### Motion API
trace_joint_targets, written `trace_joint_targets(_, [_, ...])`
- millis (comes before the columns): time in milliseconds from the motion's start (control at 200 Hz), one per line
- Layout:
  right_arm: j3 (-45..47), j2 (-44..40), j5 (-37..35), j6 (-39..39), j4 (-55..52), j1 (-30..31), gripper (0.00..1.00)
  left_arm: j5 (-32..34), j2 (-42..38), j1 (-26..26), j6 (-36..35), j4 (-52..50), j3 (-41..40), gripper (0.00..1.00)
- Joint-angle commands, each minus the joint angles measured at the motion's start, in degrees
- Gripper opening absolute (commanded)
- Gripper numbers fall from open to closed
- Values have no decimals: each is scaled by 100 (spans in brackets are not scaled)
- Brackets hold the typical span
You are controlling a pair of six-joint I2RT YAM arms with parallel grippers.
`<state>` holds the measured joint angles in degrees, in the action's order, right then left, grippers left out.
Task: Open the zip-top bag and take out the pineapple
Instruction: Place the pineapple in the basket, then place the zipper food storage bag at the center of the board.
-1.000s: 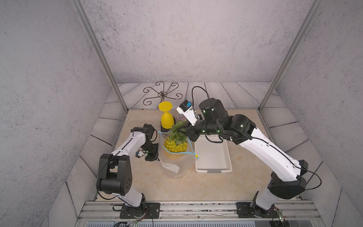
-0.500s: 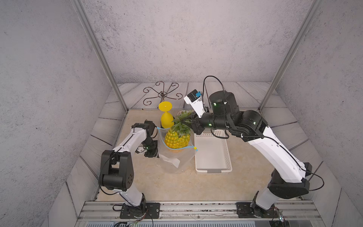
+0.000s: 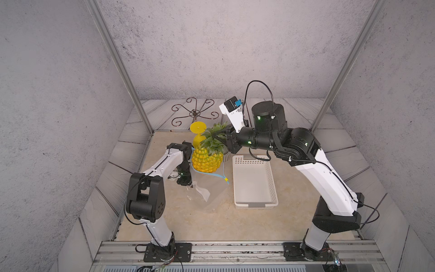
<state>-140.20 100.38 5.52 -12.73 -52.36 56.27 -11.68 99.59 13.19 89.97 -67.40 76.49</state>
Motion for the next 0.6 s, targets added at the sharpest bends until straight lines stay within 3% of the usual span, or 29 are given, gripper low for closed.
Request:
trace_joint_targets(0, [-174, -219, -388, 168, 604, -47, 0, 472, -79, -66, -41, -341, -21, 0])
trace_joint_targets(250, [729, -914, -1073, 258, 728, -631, 0, 891, -572, -422, -219, -465, -210, 0])
trace_joint_targets(425, [1199, -1329, -850, -217, 690, -1452, 0, 735, -713, -783, -461, -353, -452, 0])
trace_joint_targets(595, [1797, -1578, -792, -414, 759, -1628, 0, 606, -688, -921, -521, -263, -550, 0])
